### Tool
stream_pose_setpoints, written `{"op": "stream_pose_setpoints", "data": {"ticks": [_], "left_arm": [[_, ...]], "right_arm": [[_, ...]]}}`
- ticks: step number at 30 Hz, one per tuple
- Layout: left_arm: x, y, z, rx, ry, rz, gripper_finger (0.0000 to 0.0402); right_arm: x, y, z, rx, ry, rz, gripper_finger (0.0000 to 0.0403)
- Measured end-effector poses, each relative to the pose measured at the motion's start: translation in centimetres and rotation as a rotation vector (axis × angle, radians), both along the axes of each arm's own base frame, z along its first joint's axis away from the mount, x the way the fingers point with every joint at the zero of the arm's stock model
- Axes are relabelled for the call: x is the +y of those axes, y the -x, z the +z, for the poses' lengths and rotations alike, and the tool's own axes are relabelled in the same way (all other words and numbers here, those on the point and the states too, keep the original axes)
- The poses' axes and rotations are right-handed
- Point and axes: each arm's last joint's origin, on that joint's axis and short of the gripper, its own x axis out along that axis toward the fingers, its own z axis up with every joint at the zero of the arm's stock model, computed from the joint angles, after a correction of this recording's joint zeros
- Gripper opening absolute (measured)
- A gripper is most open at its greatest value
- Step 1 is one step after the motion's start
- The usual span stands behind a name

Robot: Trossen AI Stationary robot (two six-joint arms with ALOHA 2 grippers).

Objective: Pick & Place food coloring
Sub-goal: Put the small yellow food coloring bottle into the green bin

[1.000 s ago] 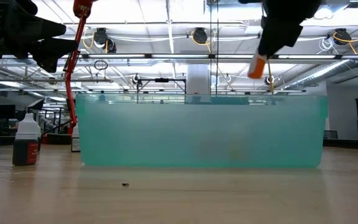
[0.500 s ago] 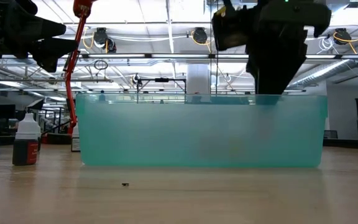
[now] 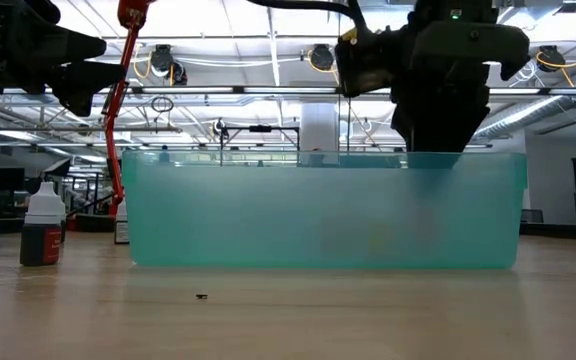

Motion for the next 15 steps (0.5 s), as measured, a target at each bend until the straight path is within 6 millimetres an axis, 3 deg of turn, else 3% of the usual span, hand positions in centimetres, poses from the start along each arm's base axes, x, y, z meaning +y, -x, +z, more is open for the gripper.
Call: {"op": "stream_pose_setpoints", "data": {"ticks": [5, 11, 15], "left_arm": [[0.0, 0.0, -0.01, 0.001, 0.0, 0.0, 0.0214], [0.0, 0.0, 0.0, 0.0, 0.0, 0.0, 0.0214], [0.0, 0.0, 0.0, 0.0, 0.0, 0.0, 0.0214]], "right_arm": [[0.02, -0.04, -0.09, 0.0, -0.002, -0.006, 0.0041], [0.01, -0.02, -0.04, -0.002, -0.008, -0.032, 0.0111], [0.01, -0.02, -0.04, -0.002, -0.009, -0.037, 0.0131]]}}
